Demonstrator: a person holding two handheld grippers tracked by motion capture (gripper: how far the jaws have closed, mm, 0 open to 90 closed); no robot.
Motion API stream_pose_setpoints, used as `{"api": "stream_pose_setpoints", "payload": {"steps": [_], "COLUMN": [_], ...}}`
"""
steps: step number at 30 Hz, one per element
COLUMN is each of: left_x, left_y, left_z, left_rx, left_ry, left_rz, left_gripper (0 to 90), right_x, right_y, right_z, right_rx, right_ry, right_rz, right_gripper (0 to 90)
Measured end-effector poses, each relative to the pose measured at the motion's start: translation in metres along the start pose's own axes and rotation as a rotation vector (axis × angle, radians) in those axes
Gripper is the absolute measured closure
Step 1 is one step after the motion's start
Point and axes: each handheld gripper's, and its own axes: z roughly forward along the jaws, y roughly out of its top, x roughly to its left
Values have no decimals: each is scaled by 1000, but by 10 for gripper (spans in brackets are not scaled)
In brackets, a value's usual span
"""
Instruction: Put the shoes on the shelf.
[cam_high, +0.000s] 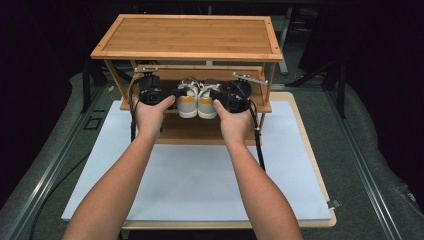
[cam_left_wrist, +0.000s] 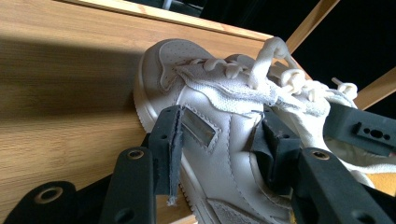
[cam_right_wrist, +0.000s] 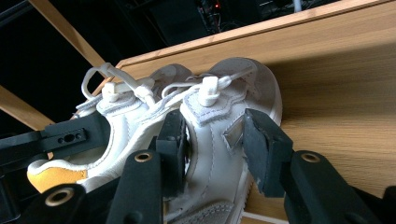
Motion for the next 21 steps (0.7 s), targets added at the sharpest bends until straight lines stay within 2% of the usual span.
{"api": "stream_pose_setpoints", "payload": {"steps": [2,4,5,9,13,14,15,16,21], "left_x": [0,1,1,-2,-1,-1,-1,-1,-2], "left_y": [0,0,1,1,4,4,4,4,4], "left_z": [0,0,0,0,-3,-4,-4,-4,-8], "left_rx": [-3,1,2,1,-27,-28,-26,-22,-36], "left_ry": [1,0,0,13,-15,-17,-17,-20,-41], "left_rz": [-6,-2,-2,5,-11,-15,-12,-10,-22], "left_gripper": [557,555,554,543,490,490,489,489,487], "right_x": [1,0,0,1,1,1,0,0,-1], "right_y": [-1,0,0,0,2,3,3,3,4], "right_z": [0,1,1,0,-4,-6,-5,-6,-11], "right_rx": [-2,-7,-6,-9,-45,-39,-50,-45,-40], "right_ry": [-22,7,-4,-7,17,8,33,18,18], "right_rz": [10,20,25,1,4,5,11,11,-6], "right_gripper": [602,600,598,570,534,534,535,539,549]}}
